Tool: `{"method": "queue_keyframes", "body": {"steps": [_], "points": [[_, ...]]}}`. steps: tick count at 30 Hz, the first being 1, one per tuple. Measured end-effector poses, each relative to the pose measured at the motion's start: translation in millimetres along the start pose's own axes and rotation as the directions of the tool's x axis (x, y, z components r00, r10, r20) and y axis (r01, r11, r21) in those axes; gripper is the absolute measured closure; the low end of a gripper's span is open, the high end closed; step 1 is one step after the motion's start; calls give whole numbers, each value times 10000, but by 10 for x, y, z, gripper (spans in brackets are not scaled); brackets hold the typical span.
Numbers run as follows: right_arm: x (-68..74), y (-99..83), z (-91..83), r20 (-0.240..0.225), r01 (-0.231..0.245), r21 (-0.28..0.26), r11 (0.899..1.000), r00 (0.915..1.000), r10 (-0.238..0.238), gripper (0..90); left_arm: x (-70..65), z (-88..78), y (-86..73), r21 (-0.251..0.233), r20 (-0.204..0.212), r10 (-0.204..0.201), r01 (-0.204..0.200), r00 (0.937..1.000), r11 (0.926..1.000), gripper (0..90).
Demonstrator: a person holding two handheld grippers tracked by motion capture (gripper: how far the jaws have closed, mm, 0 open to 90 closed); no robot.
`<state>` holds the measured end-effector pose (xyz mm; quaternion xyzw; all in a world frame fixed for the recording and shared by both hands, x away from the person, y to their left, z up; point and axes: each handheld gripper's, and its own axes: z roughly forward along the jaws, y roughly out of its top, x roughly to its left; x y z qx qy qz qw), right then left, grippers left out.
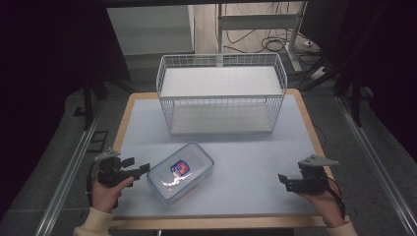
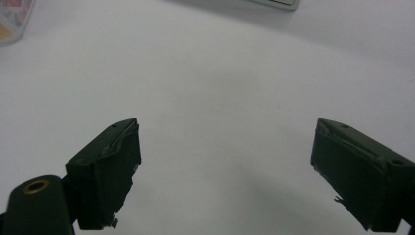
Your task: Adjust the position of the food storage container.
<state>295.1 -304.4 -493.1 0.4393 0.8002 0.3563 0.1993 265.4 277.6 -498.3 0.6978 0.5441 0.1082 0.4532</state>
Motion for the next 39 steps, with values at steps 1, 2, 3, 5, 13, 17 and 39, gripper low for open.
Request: {"method": "queue_keyframes", "body": {"steps": [1,2,3,5,13,17,39], "points": [[2,-2,0,9,3,-12,10000,10000,-3,115,6,-6,2,-8,-37,6,-6,10000,10000,198],[3,-6,-2,25,6,-49,10000,10000,-6,115,11,-8,2,-13,-61,-16,16,10000,10000,198],[3,-8,-2,23,1,-62,10000,10000,-1,115,25,-10,0,-12,-94,-42,42,9999,10000,198],[1,-12,0,9,6,-52,10000,10000,-6,116,47,-8,-8,-18,-177,-89,89,9998,10000,198],[26,-16,18,-16,121,39,9999,9999,-121,121,40,-52,7,-115,-473,-41,36,9989,9999,234],[34,-8,21,14,123,34,9999,9999,-123,123,-47,-164,59,-259,-263,316,-323,9992,9991,375],[40,-32,-18,185,155,-20,9999,9997,-155,132,-1123,-32,67,1000,2402,3011,-3321,9228,9379,899]]}}
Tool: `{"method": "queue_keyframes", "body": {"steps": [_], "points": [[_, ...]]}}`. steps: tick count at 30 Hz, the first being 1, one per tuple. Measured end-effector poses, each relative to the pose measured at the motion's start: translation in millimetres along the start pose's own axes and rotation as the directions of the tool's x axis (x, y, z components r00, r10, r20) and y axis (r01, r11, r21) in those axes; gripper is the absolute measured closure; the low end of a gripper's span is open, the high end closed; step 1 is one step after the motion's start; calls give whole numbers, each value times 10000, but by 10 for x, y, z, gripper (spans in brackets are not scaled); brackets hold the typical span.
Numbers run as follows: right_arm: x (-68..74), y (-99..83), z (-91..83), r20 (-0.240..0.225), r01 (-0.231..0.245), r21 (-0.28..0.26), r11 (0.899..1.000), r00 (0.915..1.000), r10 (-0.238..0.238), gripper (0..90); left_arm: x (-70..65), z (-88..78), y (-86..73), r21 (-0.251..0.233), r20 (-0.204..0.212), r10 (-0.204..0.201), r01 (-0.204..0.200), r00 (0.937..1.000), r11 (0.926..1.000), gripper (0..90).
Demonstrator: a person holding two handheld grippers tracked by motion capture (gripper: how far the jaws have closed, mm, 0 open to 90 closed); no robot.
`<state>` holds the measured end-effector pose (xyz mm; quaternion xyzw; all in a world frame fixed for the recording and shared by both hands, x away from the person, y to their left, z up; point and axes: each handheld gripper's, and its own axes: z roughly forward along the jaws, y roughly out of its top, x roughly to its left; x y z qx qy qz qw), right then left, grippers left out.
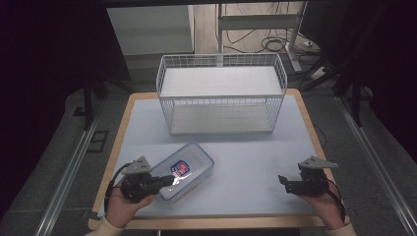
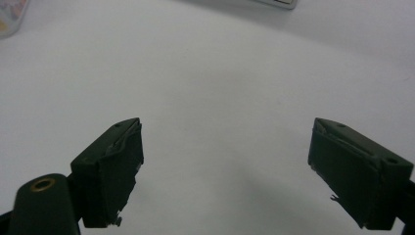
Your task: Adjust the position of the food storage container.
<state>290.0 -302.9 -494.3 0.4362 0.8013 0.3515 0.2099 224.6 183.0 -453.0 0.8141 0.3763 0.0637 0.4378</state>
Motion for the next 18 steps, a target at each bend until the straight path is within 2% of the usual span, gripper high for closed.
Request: {"method": "queue_keyframes", "body": {"steps": [4,8,12,18], "points": [[0,-11,-16,-62,-79,-35,10000,9999,79,132,-152,163,-18,672,450,463,-492,9979,9965,899],[-7,-21,-19,-50,-106,-50,9999,9999,106,132,-225,307,-83,1097,695,494,-568,9964,9923,899],[-11,-28,-22,-51,-142,-64,9999,9999,142,132,-259,418,-196,1606,531,417,-497,9977,9858,898],[-5,-29,-20,-199,-234,-70,9997,9995,232,132,-271,457,-296,1948,214,432,-465,9988,9797,899]]}}
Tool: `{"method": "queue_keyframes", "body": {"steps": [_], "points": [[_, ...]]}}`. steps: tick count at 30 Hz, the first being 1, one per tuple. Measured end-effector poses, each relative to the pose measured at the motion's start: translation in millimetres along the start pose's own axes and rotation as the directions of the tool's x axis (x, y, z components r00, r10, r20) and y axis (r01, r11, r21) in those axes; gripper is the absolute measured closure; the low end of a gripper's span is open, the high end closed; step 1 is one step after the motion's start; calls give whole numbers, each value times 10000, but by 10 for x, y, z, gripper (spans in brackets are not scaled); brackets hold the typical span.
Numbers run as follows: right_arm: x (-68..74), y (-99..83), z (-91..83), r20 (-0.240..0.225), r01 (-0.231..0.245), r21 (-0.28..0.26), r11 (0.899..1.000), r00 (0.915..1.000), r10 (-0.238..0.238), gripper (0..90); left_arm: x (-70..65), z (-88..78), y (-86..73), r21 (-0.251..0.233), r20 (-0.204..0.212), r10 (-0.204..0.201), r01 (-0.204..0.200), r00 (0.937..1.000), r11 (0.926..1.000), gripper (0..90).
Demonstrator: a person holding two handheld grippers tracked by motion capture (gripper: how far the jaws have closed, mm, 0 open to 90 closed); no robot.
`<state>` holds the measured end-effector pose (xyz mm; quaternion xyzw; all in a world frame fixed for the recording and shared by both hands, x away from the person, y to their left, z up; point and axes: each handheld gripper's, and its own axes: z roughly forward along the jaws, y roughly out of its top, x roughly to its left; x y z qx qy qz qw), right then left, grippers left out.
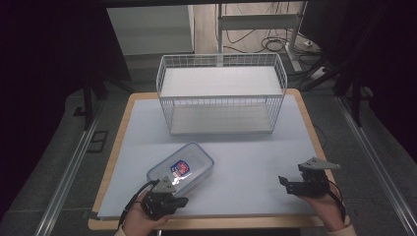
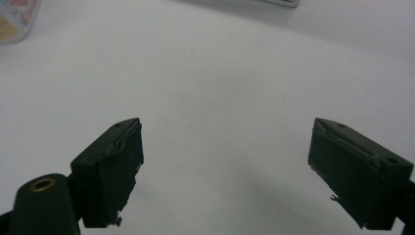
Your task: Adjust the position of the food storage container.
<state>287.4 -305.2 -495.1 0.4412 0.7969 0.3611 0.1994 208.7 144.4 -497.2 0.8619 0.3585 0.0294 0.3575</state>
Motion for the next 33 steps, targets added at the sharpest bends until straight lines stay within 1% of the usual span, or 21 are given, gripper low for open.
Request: {"method": "queue_keyframes", "body": {"steps": [1,2,4,5,6,8,14,19,21,25,30,33], "points": [[2,-2,4,1,14,21,10000,10000,-14,132,7,3,-6,162,-53,128,-127,9999,9998,899],[5,-2,7,0,17,30,10000,10000,-17,132,3,14,-9,155,-90,75,-73,9999,9999,899],[4,-1,7,25,35,28,10000,10000,-36,132,14,27,-9,313,-212,155,-148,9997,9994,899],[0,-2,8,49,34,30,10000,10000,-34,132,17,36,-12,293,-222,93,-87,9997,9995,899],[-3,-4,8,58,11,30,10000,10000,-12,132,28,35,-15,355,-210,123,-115,9997,9993,899],[-9,-6,6,63,-27,30,10000,10000,27,133,31,35,-17,285,-150,17,-12,9999,9996,899],[-13,-6,1,60,-4,10,10000,10000,4,133,57,24,-19,344,-135,39,-34,9999,9994,900],[-27,-5,-5,89,-78,-22,10000,9999,78,133,119,-5,-39,290,-131,-235,239,9996,9993,900],[-28,-4,-11,109,-71,-38,10000,9999,71,133,141,-16,-49,298,-132,-287,291,9995,9991,899],[-22,-1,-15,125,-66,-59,10000,9999,67,133,199,-53,-80,266,-229,-480,486,9986,9985,900],[-25,-5,-9,148,-102,9,9999,9998,102,135,312,-129,-137,211,-441,-763,772,9961,9968,899],[-29,-5,-9,159,-110,13,9999,9998,110,135,379,-161,-163,122,-471,-988,995,9940,9950,899]]}}
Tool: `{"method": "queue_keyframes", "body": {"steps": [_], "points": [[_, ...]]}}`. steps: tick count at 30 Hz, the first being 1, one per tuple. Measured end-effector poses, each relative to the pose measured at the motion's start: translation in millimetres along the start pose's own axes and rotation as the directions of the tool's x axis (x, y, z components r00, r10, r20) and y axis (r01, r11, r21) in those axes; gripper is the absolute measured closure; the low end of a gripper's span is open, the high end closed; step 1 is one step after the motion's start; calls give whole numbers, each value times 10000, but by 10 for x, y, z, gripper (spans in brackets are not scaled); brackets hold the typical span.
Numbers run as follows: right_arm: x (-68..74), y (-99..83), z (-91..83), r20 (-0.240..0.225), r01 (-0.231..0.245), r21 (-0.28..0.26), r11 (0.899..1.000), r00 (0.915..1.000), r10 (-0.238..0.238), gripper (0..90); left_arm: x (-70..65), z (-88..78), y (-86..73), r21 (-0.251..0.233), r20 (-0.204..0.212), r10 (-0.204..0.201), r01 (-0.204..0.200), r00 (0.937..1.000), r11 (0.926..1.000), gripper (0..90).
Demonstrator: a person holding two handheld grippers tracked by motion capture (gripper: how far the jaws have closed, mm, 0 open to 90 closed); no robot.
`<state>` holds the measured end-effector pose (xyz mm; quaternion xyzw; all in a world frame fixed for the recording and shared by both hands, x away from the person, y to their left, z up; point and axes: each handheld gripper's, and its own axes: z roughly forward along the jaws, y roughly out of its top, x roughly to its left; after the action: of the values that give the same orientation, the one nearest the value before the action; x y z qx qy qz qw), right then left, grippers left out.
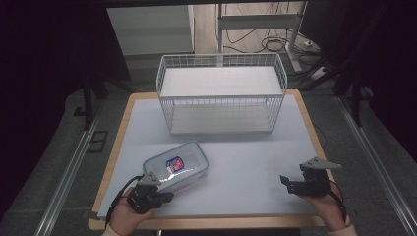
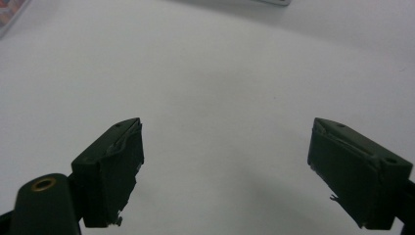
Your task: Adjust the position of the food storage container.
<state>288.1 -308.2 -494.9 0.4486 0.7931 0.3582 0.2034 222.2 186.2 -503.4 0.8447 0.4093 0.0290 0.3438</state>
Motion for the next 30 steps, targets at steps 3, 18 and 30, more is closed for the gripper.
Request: {"method": "queue_keyframes", "body": {"steps": [3,18,30], "points": [[-3,-2,4,3,-1,22,10000,10000,1,135,87,-39,-18,20,-138,-142,142,9998,9999,899],[6,-7,25,72,-1,137,9999,10000,1,142,468,-144,-100,-313,-733,-1115,1095,9911,9935,899],[10,-8,20,88,29,138,9999,10000,-31,142,386,-363,-87,-969,-770,-999,922,9920,9910,898]]}}
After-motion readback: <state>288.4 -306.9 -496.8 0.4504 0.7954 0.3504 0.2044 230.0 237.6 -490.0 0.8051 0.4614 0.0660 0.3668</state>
